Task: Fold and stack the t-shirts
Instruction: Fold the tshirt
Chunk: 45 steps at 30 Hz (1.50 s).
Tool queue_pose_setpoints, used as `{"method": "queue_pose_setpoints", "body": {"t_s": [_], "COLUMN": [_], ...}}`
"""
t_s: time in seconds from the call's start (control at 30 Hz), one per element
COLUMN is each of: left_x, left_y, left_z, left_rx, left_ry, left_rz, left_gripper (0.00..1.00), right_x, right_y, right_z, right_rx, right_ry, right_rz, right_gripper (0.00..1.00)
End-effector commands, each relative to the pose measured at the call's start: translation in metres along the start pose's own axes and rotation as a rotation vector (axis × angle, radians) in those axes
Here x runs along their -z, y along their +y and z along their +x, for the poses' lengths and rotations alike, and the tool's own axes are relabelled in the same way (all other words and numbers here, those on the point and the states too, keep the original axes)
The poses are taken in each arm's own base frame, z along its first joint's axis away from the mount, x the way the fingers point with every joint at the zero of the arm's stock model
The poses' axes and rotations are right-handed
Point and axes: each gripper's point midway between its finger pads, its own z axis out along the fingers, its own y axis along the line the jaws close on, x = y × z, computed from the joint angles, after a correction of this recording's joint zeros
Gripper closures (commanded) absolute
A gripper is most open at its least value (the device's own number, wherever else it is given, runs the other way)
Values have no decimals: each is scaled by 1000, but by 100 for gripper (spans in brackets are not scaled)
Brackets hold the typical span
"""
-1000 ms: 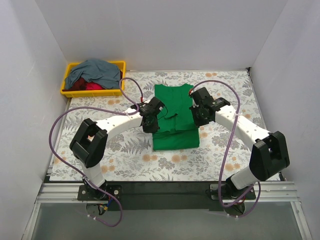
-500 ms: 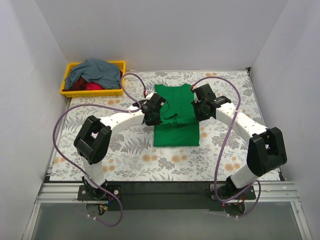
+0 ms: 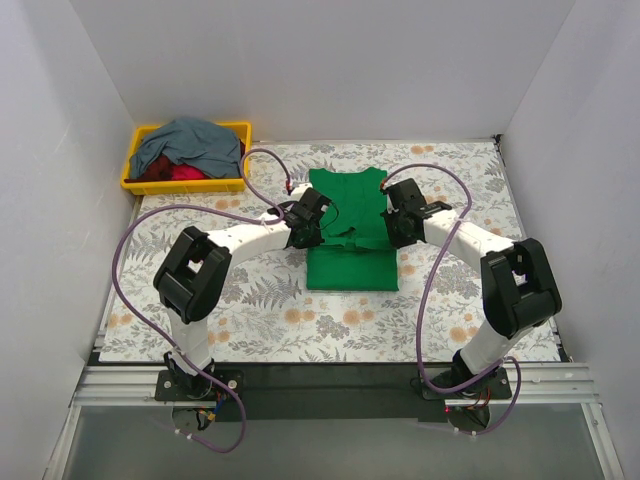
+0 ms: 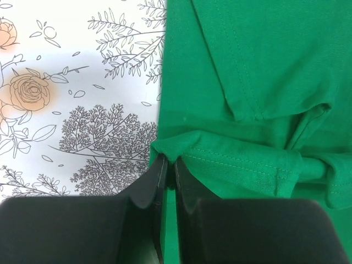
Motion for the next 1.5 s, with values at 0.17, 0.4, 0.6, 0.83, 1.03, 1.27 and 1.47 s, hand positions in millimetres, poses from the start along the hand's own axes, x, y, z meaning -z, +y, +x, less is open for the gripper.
{"method": "queue_pose_setpoints", "body": {"t_s": [0.17, 0.4, 0.6, 0.83, 1.03, 1.27, 1.47], "left_x": [-8, -13, -11, 30, 86, 78, 48], "left_y": [12, 15, 12, 3, -20, -36, -24], "left_z": [-12, -8, -14, -36, -24, 49, 96], "left_rx": [25, 23, 25, 75, 72, 25, -10], "left_ry": [-79, -84, -103, -169, -205, -72, 38], "left_rz": [-39, -41, -35, 37, 129, 166, 105], "left_gripper": [100, 98, 84, 57, 47, 77, 94], "right_x": [-13, -22, -22, 18, 53, 45, 20], "right_y": [-17, -15, -13, -2, 31, 80, 90], "right_z": [-6, -2, -7, -39, -43, -17, -12], "right_rx": [-6, -15, -25, -57, -59, -45, -37], "right_ry": [-51, -33, -39, -154, -231, -209, -177], "right_rz": [60, 57, 48, 2, -89, -248, -272], "right_gripper": [99, 98, 85, 56, 57, 79, 88]}}
